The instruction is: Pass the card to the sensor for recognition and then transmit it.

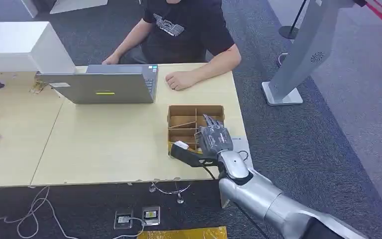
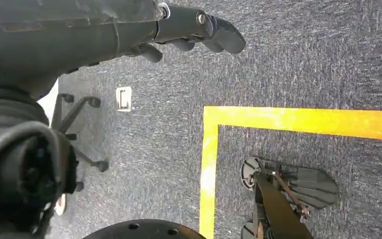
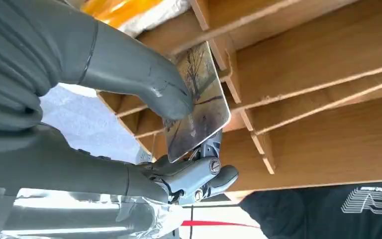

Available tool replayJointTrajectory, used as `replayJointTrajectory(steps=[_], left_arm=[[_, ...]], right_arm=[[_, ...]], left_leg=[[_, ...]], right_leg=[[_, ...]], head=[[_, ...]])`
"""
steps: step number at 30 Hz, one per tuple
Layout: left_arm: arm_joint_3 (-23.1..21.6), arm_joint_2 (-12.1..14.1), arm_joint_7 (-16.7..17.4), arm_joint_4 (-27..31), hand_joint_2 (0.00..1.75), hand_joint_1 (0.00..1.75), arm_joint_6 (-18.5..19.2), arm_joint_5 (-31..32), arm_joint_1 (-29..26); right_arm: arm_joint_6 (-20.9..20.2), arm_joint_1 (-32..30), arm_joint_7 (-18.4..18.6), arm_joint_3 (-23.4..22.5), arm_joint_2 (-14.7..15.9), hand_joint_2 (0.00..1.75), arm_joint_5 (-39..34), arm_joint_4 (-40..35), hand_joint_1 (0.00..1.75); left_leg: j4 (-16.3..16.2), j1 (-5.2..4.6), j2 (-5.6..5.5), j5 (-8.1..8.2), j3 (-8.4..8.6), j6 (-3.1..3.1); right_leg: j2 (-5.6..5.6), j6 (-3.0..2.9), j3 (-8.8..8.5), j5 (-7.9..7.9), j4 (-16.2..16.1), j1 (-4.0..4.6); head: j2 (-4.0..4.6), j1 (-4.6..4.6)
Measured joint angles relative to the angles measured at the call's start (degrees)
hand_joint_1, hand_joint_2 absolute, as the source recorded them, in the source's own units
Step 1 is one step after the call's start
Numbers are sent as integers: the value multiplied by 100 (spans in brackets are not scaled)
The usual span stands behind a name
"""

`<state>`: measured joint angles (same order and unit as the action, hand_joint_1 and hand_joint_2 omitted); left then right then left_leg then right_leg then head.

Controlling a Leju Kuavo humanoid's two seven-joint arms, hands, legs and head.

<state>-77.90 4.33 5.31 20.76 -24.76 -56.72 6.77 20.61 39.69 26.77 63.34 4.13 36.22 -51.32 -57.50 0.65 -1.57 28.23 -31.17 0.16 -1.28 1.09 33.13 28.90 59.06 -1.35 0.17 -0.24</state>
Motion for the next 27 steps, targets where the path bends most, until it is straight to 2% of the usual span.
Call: replayJointTrajectory(steps=[3,6,8,10,14,18,27], left_arm=[[0,0,0,0,0,0,-4,0,0],[0,-2,-24,0,0,0,-61,6,-3],[0,-2,-50,0,0,0,-98,9,-5],[0,-2,-85,0,0,0,-114,33,-5],[0,-4,-120,0,0,0,-111,50,-6],[0,-9,-127,0,0,0,-68,59,-5],[-2,-17,-127,0,0,0,11,59,-5]], right_arm=[[81,108,59,4,-28,175,166,7,175],[76,326,561,52,-20,175,1548,-85,175],[37,517,715,79,-2,175,2311,-247,175],[37,662,780,81,18,175,2738,-461,175],[77,859,804,79,48,175,2992,-763,175],[304,951,747,63,77,175,3114,-990,175],[448,905,645,-15,114,175,2800,-1003,175]], left_leg=[[0,0,0,0,0,0],[0,0,1,-1,0,1],[-1,0,7,-1,3,1],[-1,0,8,-1,5,1],[-1,0,8,-1,5,1],[-1,0,8,-1,5,1],[-1,0,8,-1,5,1]], right_leg=[[-1,0,1,0,0,0],[-2,0,1,0,1,0],[-6,-1,1,-1,1,0],[-12,-1,0,-1,0,0],[-12,-1,0,-1,0,0],[-13,-1,0,-1,0,0],[-13,-1,0,-1,0,0]], head=[[0,0],[0,0],[0,2],[0,0],[0,0],[0,0],[0,0]])
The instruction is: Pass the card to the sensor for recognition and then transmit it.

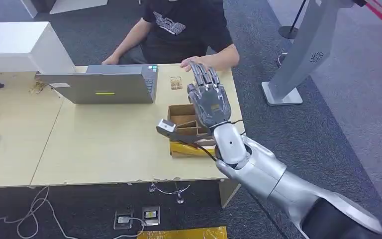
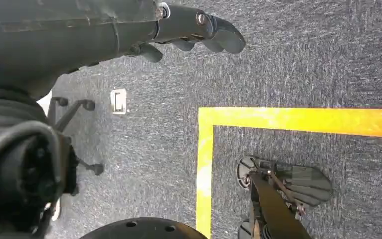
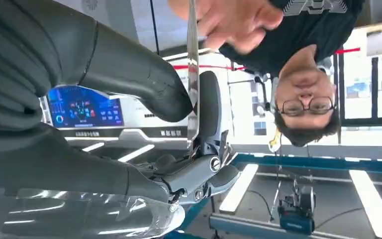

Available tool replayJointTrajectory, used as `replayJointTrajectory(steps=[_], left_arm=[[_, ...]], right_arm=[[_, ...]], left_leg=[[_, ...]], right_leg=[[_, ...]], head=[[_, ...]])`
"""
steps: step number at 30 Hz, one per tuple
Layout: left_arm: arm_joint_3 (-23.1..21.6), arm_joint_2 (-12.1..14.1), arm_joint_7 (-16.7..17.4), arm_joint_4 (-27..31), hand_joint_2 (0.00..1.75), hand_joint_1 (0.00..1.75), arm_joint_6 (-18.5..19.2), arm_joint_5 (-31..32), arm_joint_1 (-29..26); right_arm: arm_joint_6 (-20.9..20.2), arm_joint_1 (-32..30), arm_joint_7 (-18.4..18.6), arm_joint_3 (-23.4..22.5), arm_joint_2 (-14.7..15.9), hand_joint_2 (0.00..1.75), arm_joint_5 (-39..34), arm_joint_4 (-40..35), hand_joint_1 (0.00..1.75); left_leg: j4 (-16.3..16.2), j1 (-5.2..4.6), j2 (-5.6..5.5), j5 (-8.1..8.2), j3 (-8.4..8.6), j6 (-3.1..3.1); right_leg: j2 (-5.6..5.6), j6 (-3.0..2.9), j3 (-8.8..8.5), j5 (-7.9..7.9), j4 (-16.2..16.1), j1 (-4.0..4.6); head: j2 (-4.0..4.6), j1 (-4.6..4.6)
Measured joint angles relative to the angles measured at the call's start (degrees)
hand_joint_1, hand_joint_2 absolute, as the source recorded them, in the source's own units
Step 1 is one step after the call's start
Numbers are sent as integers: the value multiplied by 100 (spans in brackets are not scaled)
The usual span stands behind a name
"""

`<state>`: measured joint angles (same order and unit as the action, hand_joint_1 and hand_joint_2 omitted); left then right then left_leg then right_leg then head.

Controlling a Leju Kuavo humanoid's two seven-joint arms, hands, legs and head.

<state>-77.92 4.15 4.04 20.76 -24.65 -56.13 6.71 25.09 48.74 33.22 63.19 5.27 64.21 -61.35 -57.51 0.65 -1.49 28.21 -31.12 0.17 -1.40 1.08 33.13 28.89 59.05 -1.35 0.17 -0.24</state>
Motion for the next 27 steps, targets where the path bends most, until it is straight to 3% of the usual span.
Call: replayJointTrajectory(steps=[18,19,27], left_arm=[[2,-7,2,0,0,0,-31,-70,0],[2,-9,2,0,0,0,-31,-72,0],[2,-13,9,0,0,0,-81,-72,0]], right_arm=[[-46,-54,-20,0,42,175,-190,9,169],[-48,-63,-4,0,44,175,-203,11,0],[-212,-210,9,-2,85,175,-194,15,0]], left_leg=[[0,0,0,0,-1,0],[0,0,0,0,-1,0],[0,0,0,0,-1,0]], right_leg=[[0,0,0,0,0,0],[0,0,0,0,0,0],[0,0,1,0,-1,0]], head=[[0,0],[0,0],[0,0]])
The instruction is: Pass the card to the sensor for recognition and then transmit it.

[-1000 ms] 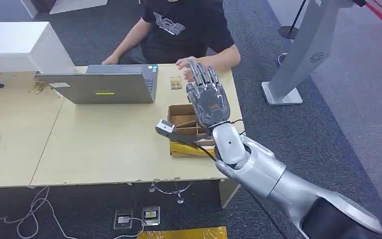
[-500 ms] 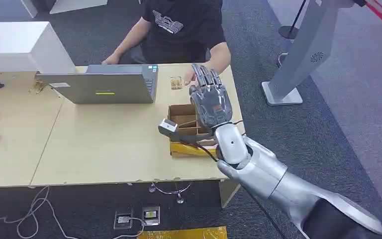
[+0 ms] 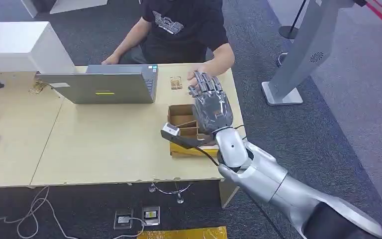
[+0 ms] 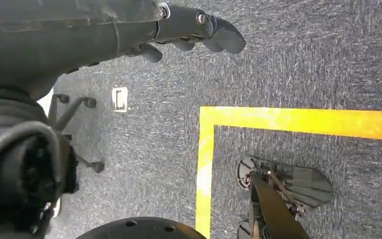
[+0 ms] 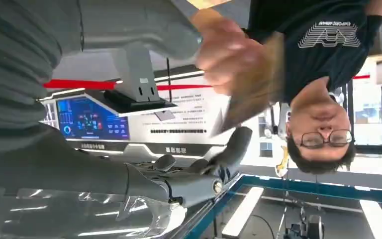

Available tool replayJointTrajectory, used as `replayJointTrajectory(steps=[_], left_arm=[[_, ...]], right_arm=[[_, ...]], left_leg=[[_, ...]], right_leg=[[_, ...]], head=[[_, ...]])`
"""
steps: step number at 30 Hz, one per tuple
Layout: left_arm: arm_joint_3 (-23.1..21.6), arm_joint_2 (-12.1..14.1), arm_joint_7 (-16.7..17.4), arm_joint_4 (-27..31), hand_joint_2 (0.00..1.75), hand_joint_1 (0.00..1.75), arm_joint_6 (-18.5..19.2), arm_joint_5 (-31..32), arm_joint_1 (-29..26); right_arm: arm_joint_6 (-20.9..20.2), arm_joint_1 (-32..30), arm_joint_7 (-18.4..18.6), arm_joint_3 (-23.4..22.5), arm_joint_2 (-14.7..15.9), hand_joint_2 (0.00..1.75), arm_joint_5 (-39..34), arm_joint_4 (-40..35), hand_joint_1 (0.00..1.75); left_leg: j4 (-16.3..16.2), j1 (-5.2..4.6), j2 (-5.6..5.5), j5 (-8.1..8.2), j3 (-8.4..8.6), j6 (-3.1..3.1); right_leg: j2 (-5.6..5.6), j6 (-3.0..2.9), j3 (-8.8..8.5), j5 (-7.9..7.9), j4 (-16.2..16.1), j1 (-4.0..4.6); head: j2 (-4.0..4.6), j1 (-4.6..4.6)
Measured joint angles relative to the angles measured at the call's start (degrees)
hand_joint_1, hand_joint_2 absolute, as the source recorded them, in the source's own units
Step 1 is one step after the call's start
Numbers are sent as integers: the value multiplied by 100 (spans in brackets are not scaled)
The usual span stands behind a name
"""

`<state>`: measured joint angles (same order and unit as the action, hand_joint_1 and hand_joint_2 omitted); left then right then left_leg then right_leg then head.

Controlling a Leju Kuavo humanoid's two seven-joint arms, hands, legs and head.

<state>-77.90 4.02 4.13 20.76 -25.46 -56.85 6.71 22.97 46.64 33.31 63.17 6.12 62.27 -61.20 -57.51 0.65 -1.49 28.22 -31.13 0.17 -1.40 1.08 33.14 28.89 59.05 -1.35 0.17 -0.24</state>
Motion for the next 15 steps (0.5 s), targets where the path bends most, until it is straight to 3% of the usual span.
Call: replayJointTrajectory(steps=[10,15], left_arm=[[0,0,0,0,0,0,-74,-18,-1],[0,-2,81,0,0,0,-22,-59,-4]], right_arm=[[-269,-102,199,-103,151,175,136,-120,0],[-240,-235,413,-400,348,175,-405,-293,0]], left_leg=[[-1,0,0,0,1,0],[-1,-1,0,0,1,0]], right_leg=[[0,0,-1,0,0,0],[0,0,0,0,-1,-1]], head=[[0,2],[0,0]])
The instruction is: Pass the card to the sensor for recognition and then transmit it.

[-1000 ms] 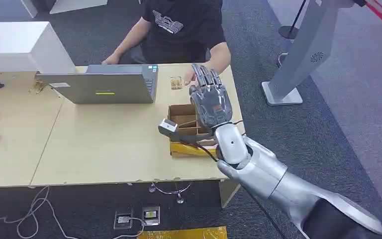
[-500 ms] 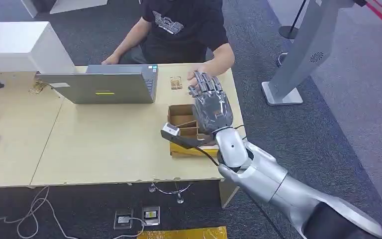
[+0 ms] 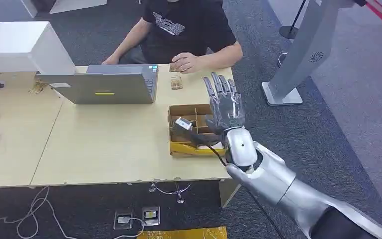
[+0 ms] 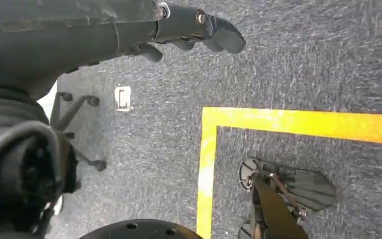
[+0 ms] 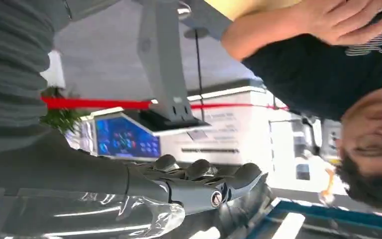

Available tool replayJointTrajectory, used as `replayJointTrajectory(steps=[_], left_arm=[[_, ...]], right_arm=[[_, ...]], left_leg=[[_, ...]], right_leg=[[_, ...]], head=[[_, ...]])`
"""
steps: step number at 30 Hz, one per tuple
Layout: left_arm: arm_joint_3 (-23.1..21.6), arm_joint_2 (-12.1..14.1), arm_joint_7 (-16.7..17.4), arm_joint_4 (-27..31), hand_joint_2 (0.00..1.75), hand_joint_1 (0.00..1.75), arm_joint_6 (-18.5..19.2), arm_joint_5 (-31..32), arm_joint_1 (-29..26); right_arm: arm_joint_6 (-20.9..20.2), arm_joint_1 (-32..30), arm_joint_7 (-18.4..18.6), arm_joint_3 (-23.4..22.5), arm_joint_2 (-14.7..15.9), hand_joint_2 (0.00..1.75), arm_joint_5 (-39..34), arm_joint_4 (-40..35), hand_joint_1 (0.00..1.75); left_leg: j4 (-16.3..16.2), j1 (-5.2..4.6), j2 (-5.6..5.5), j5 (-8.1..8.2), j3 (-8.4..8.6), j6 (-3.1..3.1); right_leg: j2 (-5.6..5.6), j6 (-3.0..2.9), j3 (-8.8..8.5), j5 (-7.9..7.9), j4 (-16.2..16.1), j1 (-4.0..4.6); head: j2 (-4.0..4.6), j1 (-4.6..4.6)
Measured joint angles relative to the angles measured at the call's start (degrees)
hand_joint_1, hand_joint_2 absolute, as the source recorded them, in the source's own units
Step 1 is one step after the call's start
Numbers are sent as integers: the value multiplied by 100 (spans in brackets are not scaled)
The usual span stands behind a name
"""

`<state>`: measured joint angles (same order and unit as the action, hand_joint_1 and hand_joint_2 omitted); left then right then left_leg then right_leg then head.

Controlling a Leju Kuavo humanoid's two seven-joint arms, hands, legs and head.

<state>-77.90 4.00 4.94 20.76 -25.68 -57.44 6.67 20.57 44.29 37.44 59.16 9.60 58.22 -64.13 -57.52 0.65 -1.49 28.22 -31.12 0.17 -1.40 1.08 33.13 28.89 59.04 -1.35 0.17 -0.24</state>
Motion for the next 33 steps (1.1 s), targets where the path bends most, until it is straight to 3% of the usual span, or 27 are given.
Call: replayJointTrajectory(steps=[4,12,17,23,27,33], left_arm=[[0,-4,6,0,0,0,-29,-63,-2],[0,-9,-87,0,0,0,-52,-109,-12],[24,-13,-192,-2,0,0,-77,-249,-24],[85,-31,-192,-20,0,0,-59,-428,-56],[140,-50,-192,-33,0,0,-74,-485,-55],[173,-98,-210,-57,0,0,-170,-468,-46]], right_arm=[[39,-123,203,-300,282,175,-290,-122,0],[-177,-621,262,-1253,890,175,-115,-577,0],[-546,-1321,264,-2313,1247,175,267,-915,0],[-64,-2341,269,-3588,1693,175,-91,-1091,0],[120,-2868,266,-3766,1967,175,228,-1084,0],[446,-3209,266,-3757,2135,175,590,-1012,0]], left_leg=[[-2,0,-1,0,1,0],[-3,0,0,1,3,0],[-5,-1,-32,2,-2,0],[-5,-1,-26,8,-4,-5],[-4,0,-20,10,-5,-5],[-3,0,-17,9,-3,-4]], right_leg=[[1,0,-1,0,-2,0],[1,0,0,0,-3,0],[33,1,-8,1,-5,-1],[30,2,-9,1,-13,-1],[26,2,-7,1,-14,-1],[26,2,-6,1,-13,0]], head=[[0,0],[0,0],[0,2],[0,0],[0,2],[0,4]])
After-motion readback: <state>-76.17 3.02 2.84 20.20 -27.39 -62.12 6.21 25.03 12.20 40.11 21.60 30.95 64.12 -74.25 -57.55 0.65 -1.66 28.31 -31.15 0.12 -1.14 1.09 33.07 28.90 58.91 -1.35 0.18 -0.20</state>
